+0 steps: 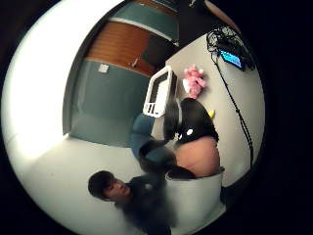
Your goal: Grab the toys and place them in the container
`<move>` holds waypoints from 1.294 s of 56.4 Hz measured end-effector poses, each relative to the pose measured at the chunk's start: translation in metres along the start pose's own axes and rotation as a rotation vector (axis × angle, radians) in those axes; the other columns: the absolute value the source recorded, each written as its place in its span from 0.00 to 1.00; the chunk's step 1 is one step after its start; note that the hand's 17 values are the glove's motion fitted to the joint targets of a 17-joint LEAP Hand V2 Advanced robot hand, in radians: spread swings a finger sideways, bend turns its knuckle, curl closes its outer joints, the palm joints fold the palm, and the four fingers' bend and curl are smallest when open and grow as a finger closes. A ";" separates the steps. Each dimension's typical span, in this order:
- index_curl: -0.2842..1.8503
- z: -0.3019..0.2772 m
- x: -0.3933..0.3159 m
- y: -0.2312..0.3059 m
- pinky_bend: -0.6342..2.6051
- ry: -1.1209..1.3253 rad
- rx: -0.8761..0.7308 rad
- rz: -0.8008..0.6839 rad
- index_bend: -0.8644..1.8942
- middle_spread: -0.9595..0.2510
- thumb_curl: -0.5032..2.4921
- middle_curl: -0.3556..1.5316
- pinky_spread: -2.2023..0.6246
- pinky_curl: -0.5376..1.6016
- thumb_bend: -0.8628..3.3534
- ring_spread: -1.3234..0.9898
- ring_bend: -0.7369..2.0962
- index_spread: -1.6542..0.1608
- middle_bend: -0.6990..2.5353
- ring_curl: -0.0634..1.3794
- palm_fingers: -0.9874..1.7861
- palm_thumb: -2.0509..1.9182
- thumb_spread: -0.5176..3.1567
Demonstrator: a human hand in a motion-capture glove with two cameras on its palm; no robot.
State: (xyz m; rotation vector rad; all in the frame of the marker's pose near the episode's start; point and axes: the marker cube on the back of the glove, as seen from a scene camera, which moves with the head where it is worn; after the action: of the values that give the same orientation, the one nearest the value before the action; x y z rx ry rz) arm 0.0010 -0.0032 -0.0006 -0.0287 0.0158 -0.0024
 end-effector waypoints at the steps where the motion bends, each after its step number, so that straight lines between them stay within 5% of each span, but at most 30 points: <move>1: 0.15 0.000 0.000 -0.001 0.35 0.003 -0.006 0.002 0.39 0.78 0.18 0.20 0.78 0.29 0.23 0.57 0.31 0.85 0.26 0.04 0.41 0.56 0.26; 10: 0.20 0.011 -0.009 -0.011 0.41 0.090 -0.133 0.007 0.39 0.76 0.20 0.23 0.77 0.33 0.25 0.56 0.33 0.79 0.27 0.07 0.38 0.56 0.43; 22: 0.22 0.023 -0.029 -0.033 0.45 0.268 -0.264 -0.036 0.36 0.75 0.22 0.26 0.77 0.35 0.24 0.56 0.33 0.76 0.26 0.11 0.31 0.54 0.51; 41: 0.21 0.108 -0.086 -0.109 0.48 0.454 -0.415 -0.196 0.34 0.75 0.25 0.27 0.77 0.36 0.22 0.57 0.32 0.76 0.25 0.16 0.25 0.53 0.50; 52: 0.21 0.204 -0.068 -0.173 0.51 0.501 -0.541 -0.095 0.34 0.75 0.26 0.27 0.78 0.37 0.21 0.58 0.32 0.76 0.24 0.17 0.24 0.54 0.49; 63: 0.21 0.302 -0.027 -0.173 0.55 0.648 -0.759 -0.063 0.34 0.78 0.26 0.26 0.79 0.39 0.20 0.59 0.32 0.75 0.23 0.18 0.21 0.54 0.47; 73: 0.20 0.328 0.004 -0.187 0.65 0.657 -0.572 -0.059 0.34 0.82 0.27 0.23 0.78 0.42 0.21 0.60 0.36 0.75 0.21 0.22 0.26 0.56 0.46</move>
State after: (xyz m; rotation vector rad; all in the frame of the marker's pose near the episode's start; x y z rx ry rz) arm 0.0098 -0.1806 0.3326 -0.5995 0.6734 -0.0661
